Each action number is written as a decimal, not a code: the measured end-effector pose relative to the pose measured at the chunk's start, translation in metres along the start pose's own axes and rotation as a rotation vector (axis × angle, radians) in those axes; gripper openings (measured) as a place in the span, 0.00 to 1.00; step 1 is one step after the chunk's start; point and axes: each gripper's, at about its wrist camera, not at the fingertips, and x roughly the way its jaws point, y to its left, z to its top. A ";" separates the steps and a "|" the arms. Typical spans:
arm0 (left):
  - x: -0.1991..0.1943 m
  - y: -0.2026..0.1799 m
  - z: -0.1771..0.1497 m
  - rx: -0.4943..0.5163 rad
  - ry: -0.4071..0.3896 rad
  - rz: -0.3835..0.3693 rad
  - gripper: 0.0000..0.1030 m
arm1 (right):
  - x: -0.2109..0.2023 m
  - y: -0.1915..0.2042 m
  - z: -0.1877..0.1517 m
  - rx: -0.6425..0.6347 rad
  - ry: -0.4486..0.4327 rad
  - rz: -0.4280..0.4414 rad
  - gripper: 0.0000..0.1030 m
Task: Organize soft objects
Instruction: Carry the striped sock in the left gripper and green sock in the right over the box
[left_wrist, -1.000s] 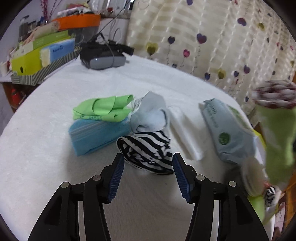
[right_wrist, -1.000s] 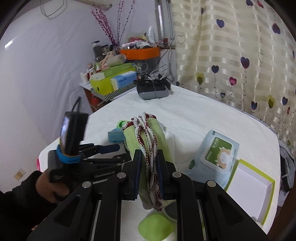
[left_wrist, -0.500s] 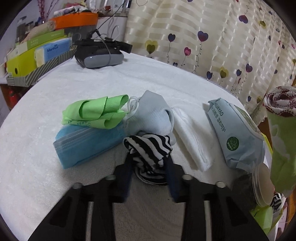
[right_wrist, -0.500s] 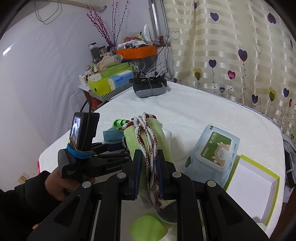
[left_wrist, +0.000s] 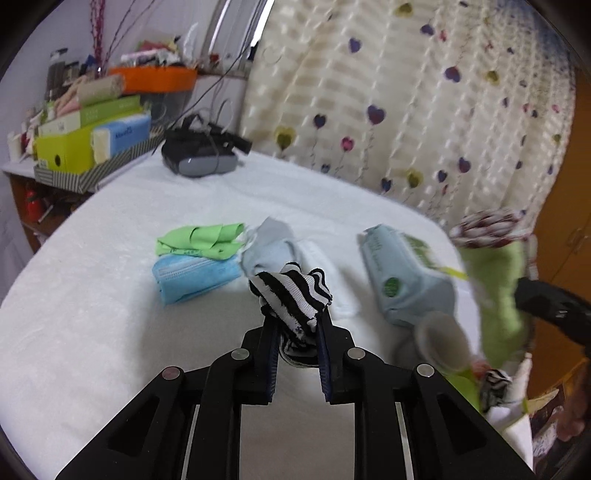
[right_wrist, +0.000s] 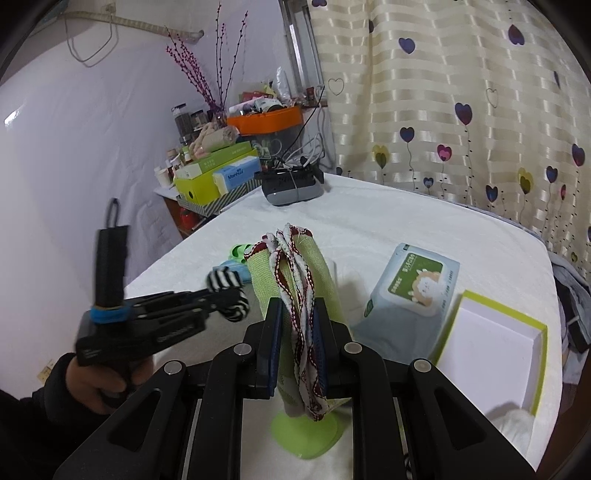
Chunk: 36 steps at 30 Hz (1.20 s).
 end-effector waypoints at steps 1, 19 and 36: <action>-0.008 -0.005 -0.001 0.006 -0.009 -0.008 0.17 | -0.004 0.001 -0.002 0.003 -0.005 -0.005 0.16; -0.060 -0.084 -0.026 0.145 -0.047 -0.145 0.17 | -0.079 -0.005 -0.046 0.102 -0.110 -0.145 0.16; -0.060 -0.128 -0.037 0.214 -0.026 -0.187 0.17 | -0.107 -0.028 -0.064 0.153 -0.133 -0.183 0.16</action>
